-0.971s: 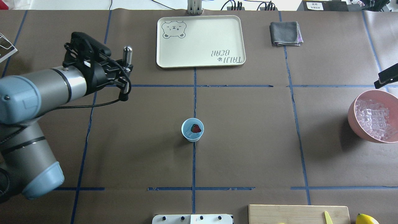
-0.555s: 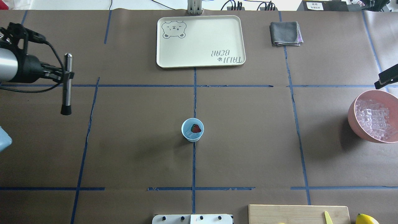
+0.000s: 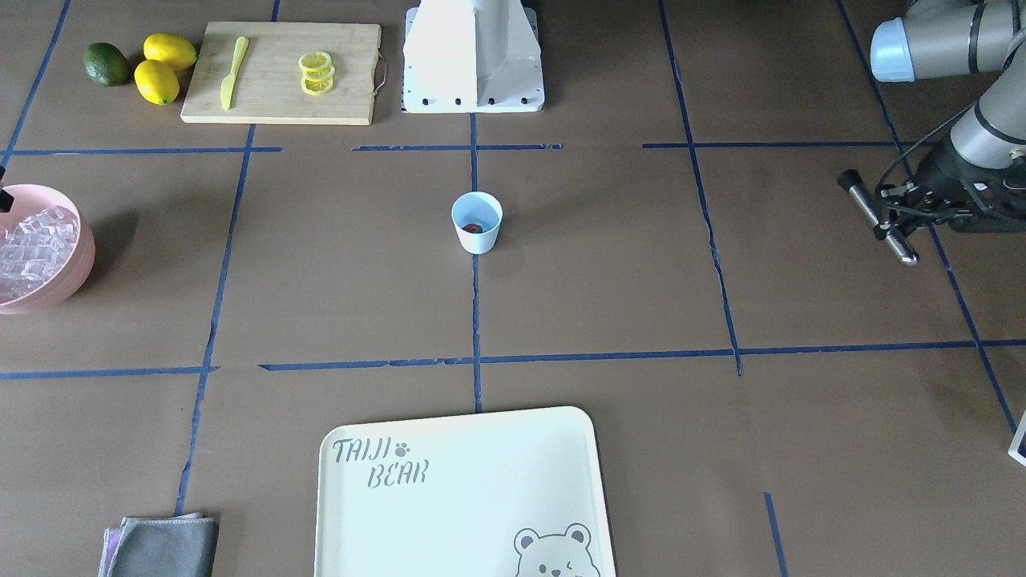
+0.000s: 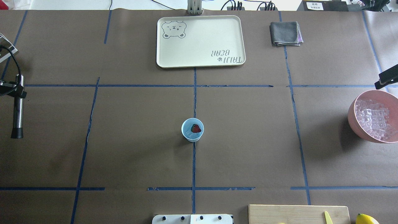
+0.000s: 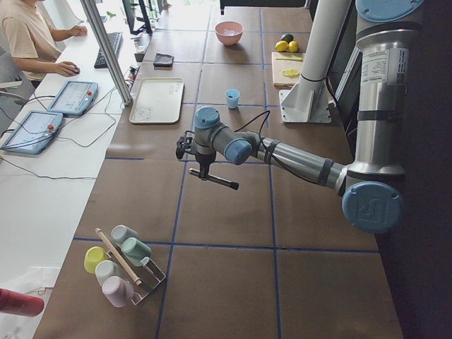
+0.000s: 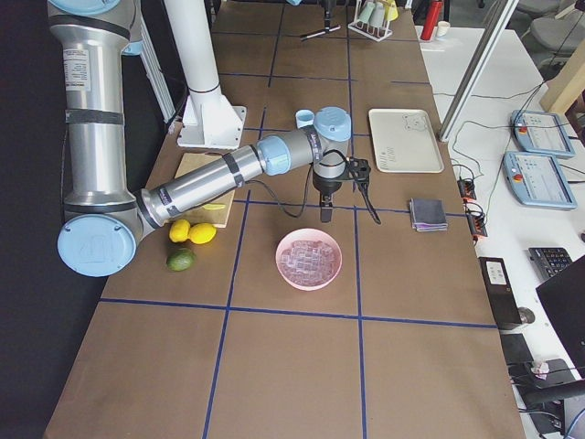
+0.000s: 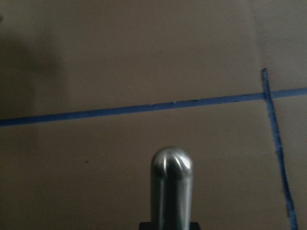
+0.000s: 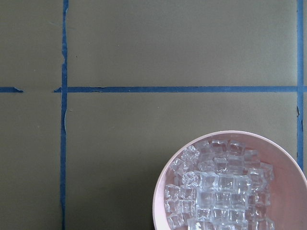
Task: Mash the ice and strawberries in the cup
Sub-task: 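Move the pestle with the left gripper back beside the white rack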
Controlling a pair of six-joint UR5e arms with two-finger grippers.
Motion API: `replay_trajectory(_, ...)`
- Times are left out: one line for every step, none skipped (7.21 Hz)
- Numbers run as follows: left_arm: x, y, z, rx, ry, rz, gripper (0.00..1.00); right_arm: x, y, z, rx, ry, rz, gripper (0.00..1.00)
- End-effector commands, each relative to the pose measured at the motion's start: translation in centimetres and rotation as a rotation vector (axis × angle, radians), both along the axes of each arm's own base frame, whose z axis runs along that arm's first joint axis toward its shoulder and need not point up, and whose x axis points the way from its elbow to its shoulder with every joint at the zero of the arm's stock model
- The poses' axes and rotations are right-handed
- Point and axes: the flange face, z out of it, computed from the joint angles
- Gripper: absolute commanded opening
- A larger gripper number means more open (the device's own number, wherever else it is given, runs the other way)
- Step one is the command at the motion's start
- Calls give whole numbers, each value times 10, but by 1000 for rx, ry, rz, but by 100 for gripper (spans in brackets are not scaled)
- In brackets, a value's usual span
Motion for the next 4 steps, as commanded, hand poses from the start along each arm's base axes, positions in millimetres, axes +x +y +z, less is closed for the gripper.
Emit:
replay_trajectory(6, -10, 77, -132, -81, 43, 0, 0, 0, 1, -2, 1, 0, 99)
replay_trajectory(9, -17, 92, -111, -89, 112, 0, 0, 1, 0, -1, 0, 0, 99)
replay_trajectory(13, -25, 103, -128, -98, 117, 0, 0, 0, 1, -2, 1, 0, 99)
replay_trajectory(15, -28, 112, -140, -102, 123, 0, 0, 1, 0, -1, 0, 0, 99)
